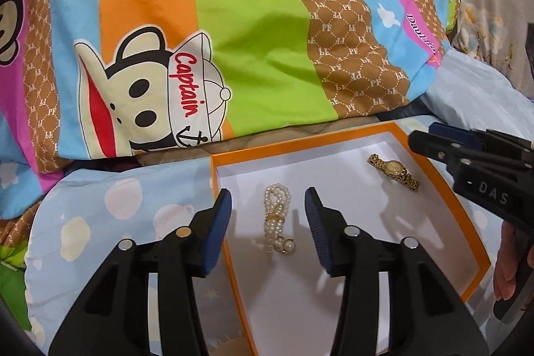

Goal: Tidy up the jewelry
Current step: 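Carry both pieces into the orange box and open both tools to release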

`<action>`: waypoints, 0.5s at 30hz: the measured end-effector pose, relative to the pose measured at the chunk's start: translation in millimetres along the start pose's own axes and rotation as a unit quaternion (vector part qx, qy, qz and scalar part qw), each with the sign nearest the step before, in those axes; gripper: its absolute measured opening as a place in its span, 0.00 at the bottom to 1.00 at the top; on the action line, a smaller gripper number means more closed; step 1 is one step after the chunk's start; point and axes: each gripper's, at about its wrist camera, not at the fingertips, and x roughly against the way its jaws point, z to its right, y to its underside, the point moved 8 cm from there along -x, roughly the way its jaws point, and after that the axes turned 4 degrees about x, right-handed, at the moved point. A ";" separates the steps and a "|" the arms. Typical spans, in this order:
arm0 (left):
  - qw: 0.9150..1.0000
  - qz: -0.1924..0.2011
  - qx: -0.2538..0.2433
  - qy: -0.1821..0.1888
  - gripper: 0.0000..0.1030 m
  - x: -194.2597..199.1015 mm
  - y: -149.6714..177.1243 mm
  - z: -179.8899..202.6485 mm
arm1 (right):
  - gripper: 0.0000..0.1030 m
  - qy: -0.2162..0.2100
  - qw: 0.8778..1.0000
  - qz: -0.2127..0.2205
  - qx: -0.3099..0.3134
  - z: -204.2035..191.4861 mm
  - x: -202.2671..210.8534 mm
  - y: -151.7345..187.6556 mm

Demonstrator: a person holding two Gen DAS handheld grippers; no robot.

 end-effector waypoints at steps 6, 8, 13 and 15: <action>1.000 0.005 0.019 0.005 0.43 23.6 17.0 -12.4 | 0.34 -0.017 1.000 0.004 0.005 -3.8 27.4 28.9; 1.000 0.003 0.017 0.003 0.43 33.3 27.5 -14.8 | 0.34 -0.027 1.000 0.001 0.004 -6.9 39.3 43.9; 1.000 -0.018 0.009 -0.015 0.43 44.2 64.0 -20.6 | 0.34 -0.034 0.999 -0.020 0.007 -16.4 53.5 77.2; 0.999 -0.029 0.002 -0.018 0.43 44.3 75.9 -20.7 | 0.34 -0.032 0.999 -0.031 0.007 -19.1 54.1 87.8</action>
